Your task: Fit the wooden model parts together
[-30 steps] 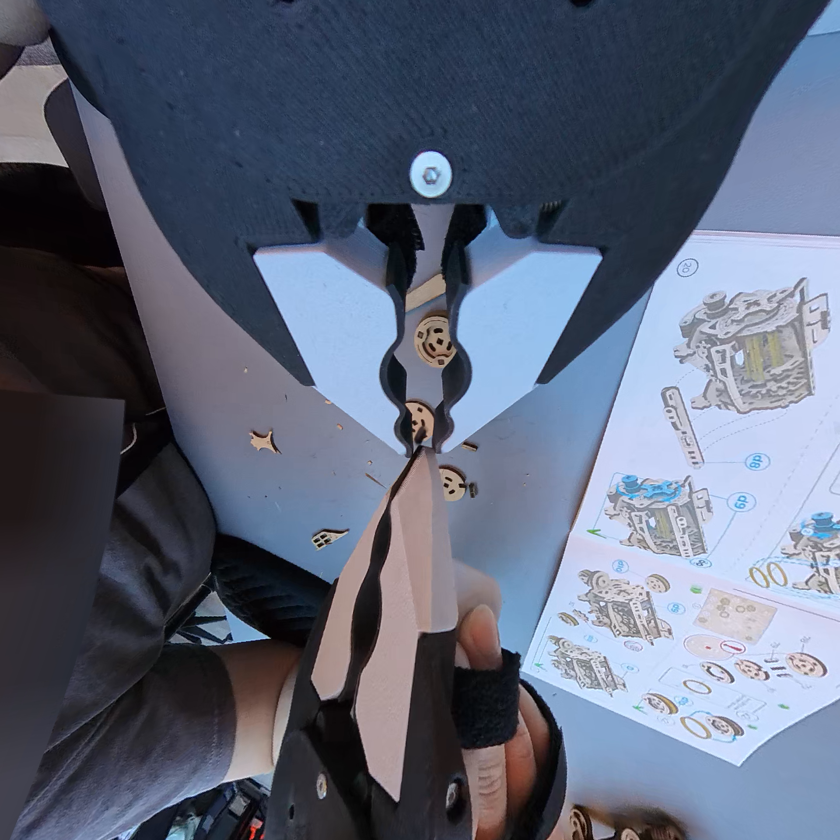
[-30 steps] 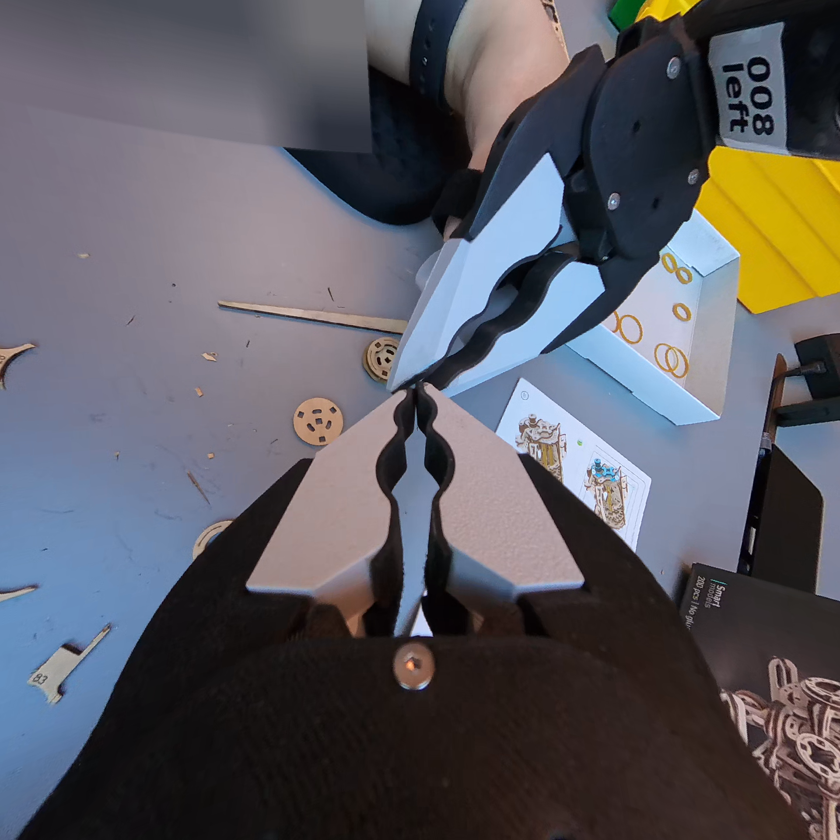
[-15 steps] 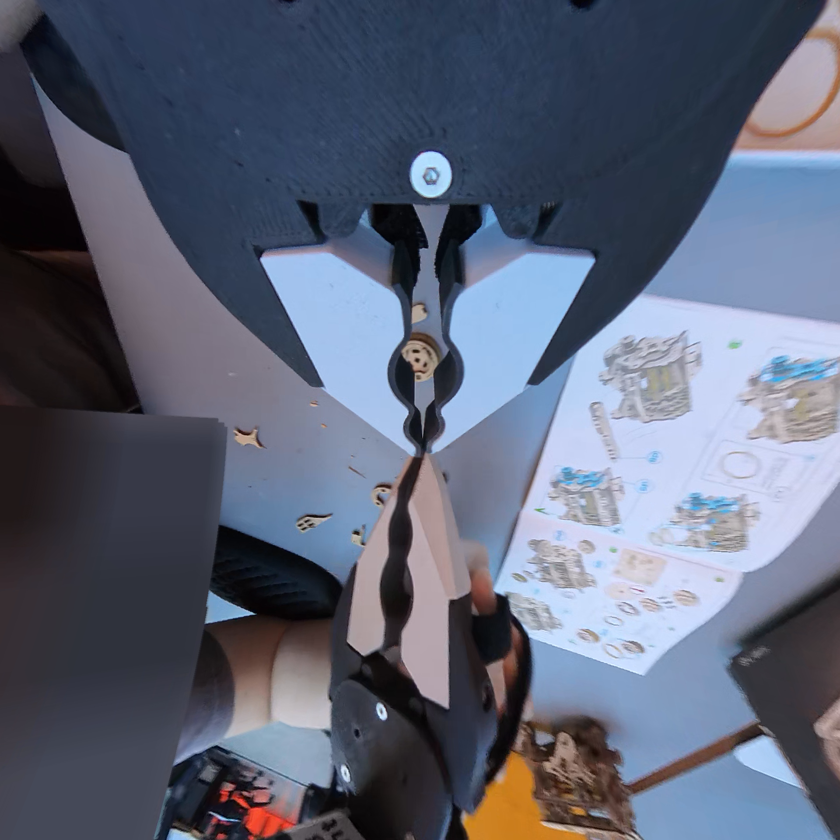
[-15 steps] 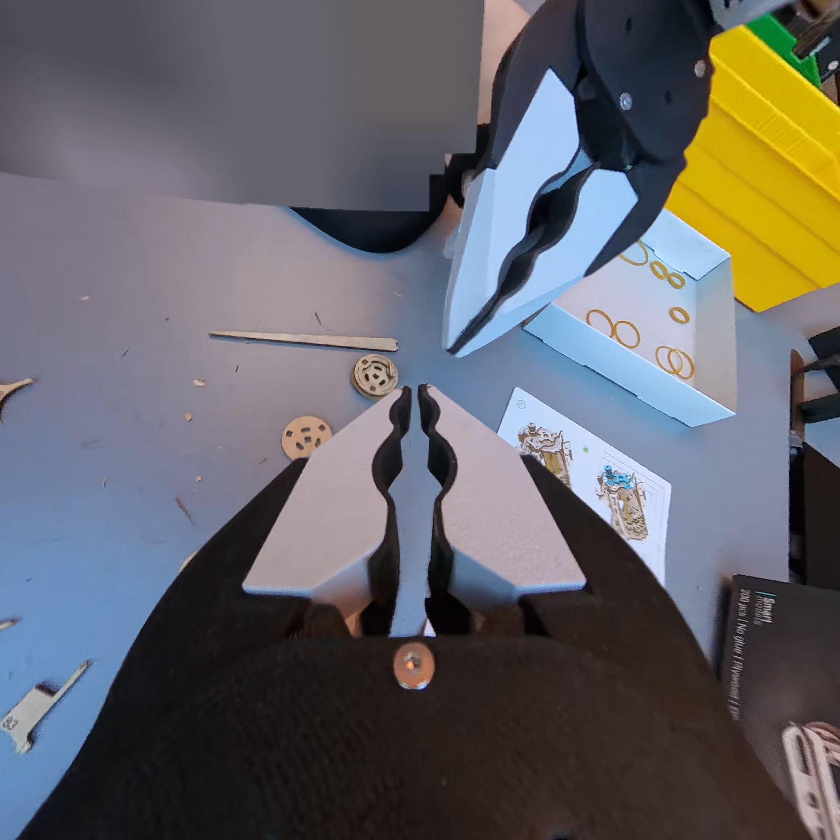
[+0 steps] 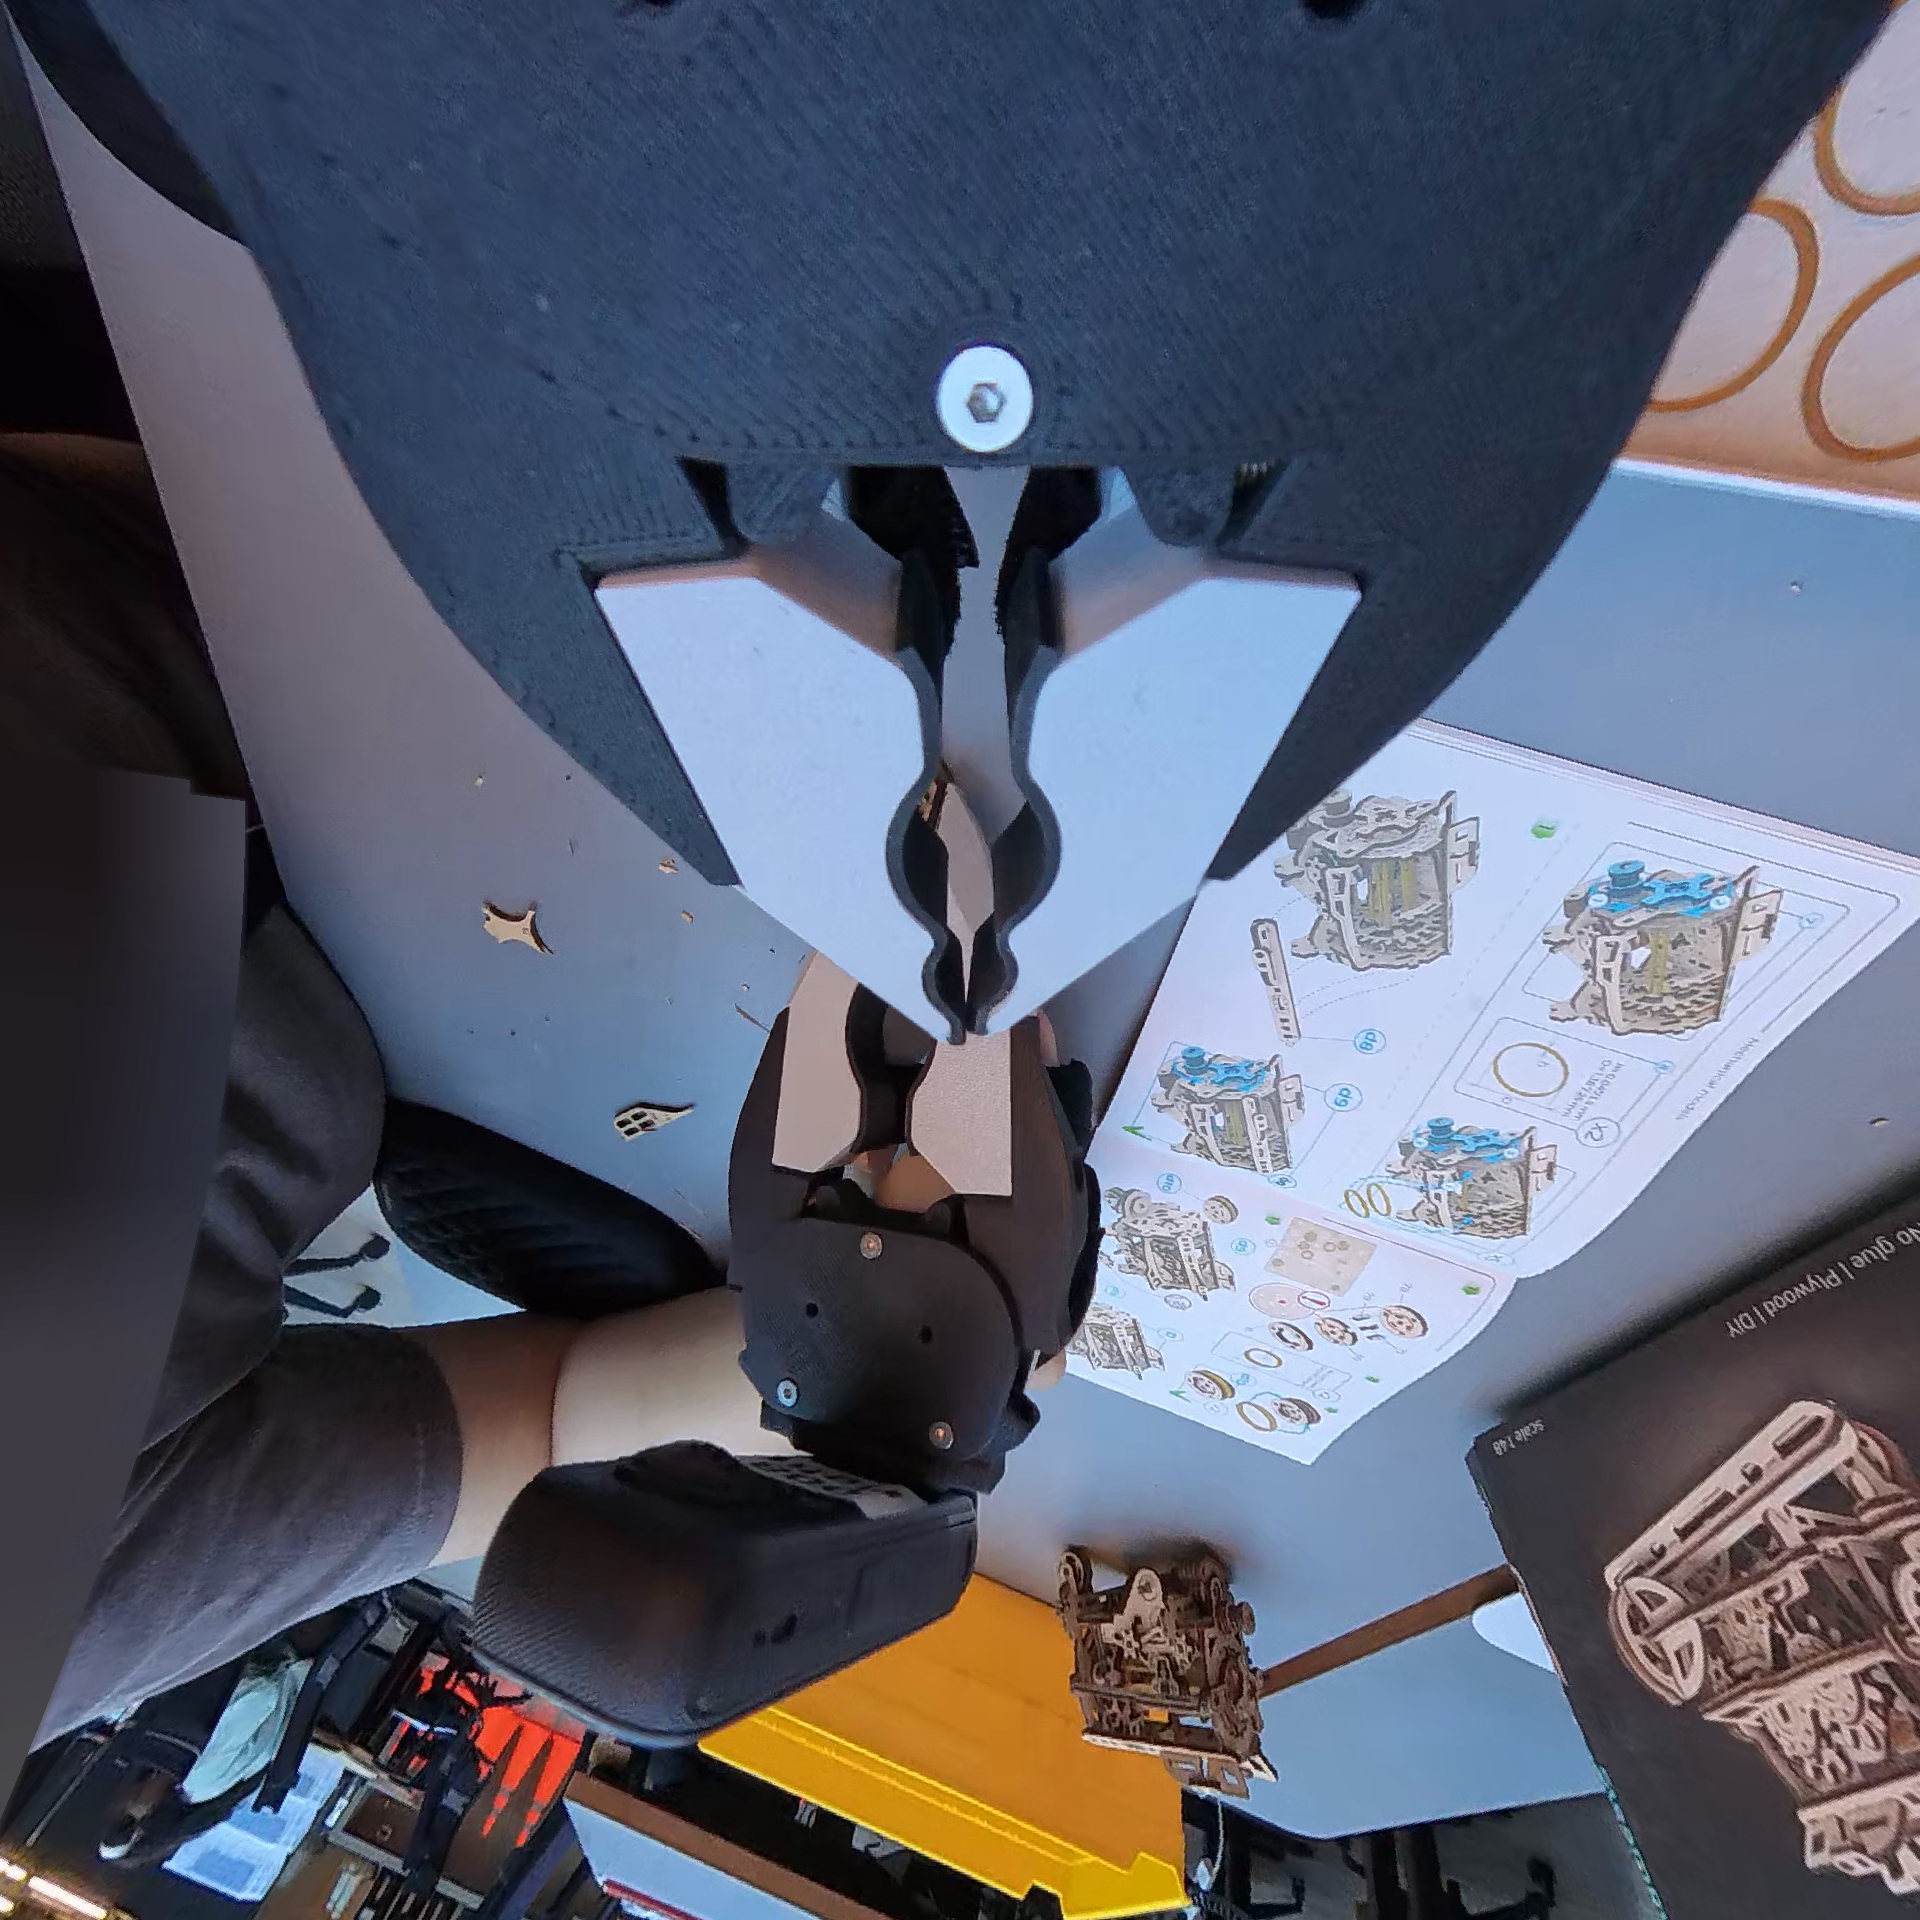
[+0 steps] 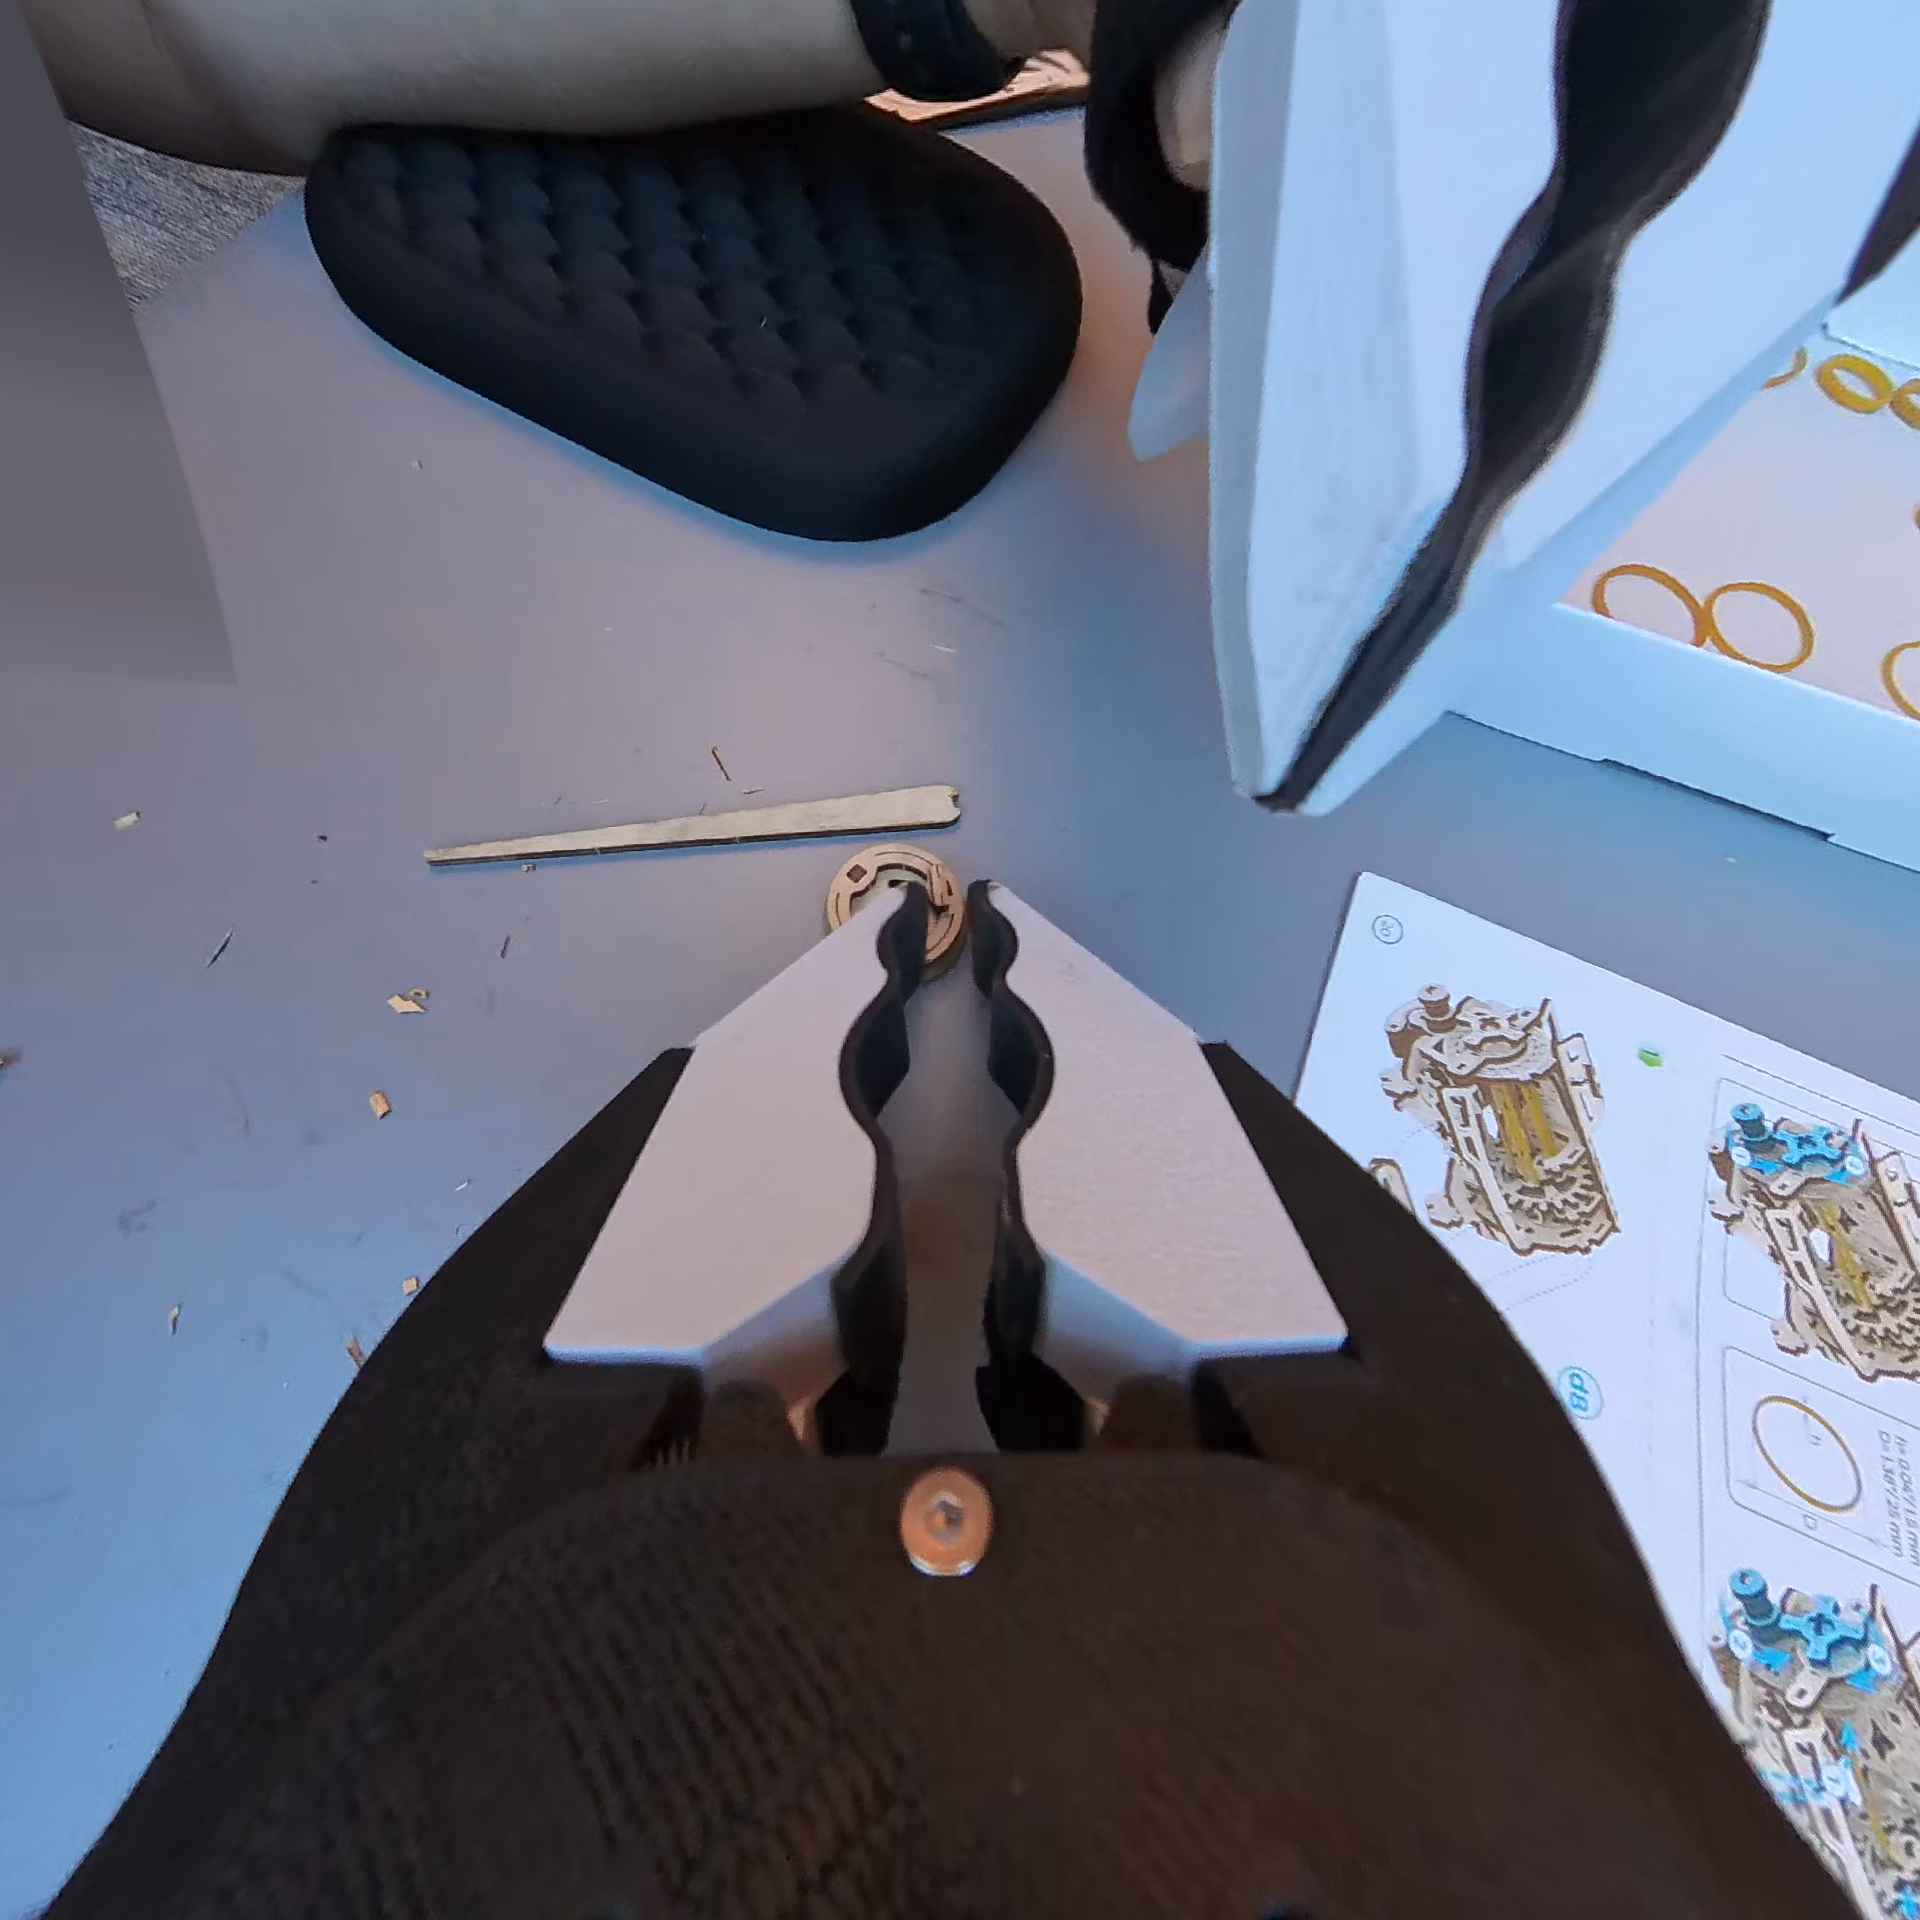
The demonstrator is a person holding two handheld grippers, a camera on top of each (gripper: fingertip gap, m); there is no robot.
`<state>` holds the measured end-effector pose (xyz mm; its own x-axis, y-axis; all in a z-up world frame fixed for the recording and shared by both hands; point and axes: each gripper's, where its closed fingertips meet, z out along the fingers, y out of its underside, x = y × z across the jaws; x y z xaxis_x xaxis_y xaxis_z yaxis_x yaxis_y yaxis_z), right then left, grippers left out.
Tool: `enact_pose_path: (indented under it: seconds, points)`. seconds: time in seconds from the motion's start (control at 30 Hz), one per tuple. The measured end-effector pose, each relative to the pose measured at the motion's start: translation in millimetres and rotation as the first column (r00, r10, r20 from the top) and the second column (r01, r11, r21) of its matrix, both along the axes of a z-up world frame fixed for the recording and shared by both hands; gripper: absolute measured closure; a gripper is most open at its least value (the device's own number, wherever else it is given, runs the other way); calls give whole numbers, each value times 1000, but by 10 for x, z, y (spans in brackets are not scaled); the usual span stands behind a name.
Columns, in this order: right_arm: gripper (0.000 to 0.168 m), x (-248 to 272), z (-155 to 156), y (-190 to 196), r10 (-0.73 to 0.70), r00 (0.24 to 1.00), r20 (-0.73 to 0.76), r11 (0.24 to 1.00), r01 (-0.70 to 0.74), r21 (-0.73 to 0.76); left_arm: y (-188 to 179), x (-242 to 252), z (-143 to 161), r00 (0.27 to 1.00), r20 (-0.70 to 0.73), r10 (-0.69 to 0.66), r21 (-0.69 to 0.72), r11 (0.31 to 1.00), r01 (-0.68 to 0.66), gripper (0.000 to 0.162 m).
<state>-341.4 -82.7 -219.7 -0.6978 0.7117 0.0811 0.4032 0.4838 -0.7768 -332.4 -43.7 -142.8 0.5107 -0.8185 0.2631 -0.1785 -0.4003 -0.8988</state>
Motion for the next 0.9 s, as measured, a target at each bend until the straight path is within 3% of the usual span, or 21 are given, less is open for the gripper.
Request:
enact_pose_path:
  seconds: [0.9]
  points:
    - [167,18,82,-17,6,1000,-11,997,-6,-81,-6,15,-102,999,-33,-8,-33,999,6,162]
